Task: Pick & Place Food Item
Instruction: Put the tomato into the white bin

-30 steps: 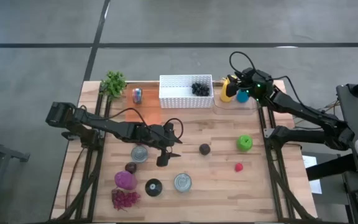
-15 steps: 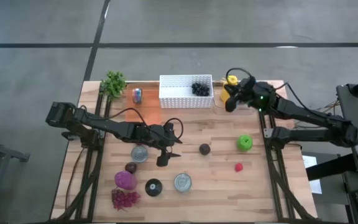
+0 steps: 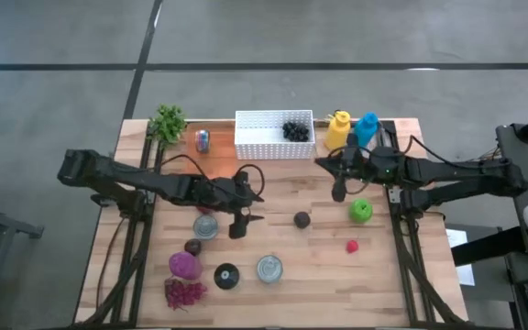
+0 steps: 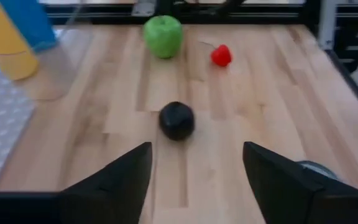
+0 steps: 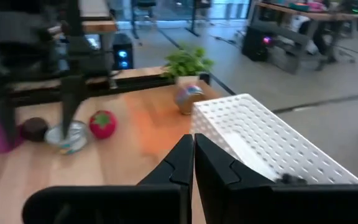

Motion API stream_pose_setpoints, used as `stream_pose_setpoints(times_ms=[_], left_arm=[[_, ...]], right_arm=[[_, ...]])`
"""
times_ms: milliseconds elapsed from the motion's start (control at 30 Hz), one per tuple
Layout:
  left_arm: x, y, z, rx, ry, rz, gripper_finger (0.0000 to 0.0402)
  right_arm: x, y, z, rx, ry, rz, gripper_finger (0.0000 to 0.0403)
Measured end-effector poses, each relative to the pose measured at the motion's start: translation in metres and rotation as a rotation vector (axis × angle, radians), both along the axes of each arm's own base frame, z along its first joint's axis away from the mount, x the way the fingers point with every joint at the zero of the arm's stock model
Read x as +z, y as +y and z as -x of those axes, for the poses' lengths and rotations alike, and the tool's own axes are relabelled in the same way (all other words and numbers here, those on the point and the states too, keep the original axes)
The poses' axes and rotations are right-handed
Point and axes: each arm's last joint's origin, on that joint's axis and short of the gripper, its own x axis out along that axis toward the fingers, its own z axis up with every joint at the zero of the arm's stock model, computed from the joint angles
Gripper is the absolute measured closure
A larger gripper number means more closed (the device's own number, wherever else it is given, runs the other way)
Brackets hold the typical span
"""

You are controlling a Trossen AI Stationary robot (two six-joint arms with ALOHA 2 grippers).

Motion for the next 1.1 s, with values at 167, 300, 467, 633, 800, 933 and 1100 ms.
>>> stream_pose_setpoints(times_ms=[167, 300, 467, 633, 800, 933, 1100], left_arm=[[0.021, 0.002, 0.019, 0.097, 0.026, 0.010, 0.0205], [0.027, 0.002, 0.037, 0.185, 0.084, 0.043, 0.0246], [0.025, 0.001, 0.055, 0.297, 0.191, 0.091, 0.0289], [0.024, 0.001, 0.067, 0.394, 0.314, 0.124, 0.0322], [0.018, 0.003, 0.080, 0.493, 0.449, 0.144, 0.0347], [0.008, 0.006, 0.094, 0.609, 0.579, 0.155, 0.0362], [-0.008, 0.009, 0.108, 0.755, 0.677, 0.180, 0.0371]], right_arm=[[0.002, 0.014, -0.001, 0.075, 0.005, 0.021, 0.0394], [0.002, 0.020, -0.001, 0.104, 0.003, 0.021, 0.0394], [0.001, 0.024, -0.001, 0.128, 0.020, 0.020, 0.0394], [0.000, 0.027, -0.001, 0.141, 0.021, 0.019, 0.0394], [0.000, 0.028, 0.000, 0.146, 0.026, 0.017, 0.0394], [-0.001, 0.028, 0.000, 0.146, 0.027, 0.017, 0.0394], [-0.001, 0.028, 0.000, 0.146, 0.028, 0.017, 0.0394]])
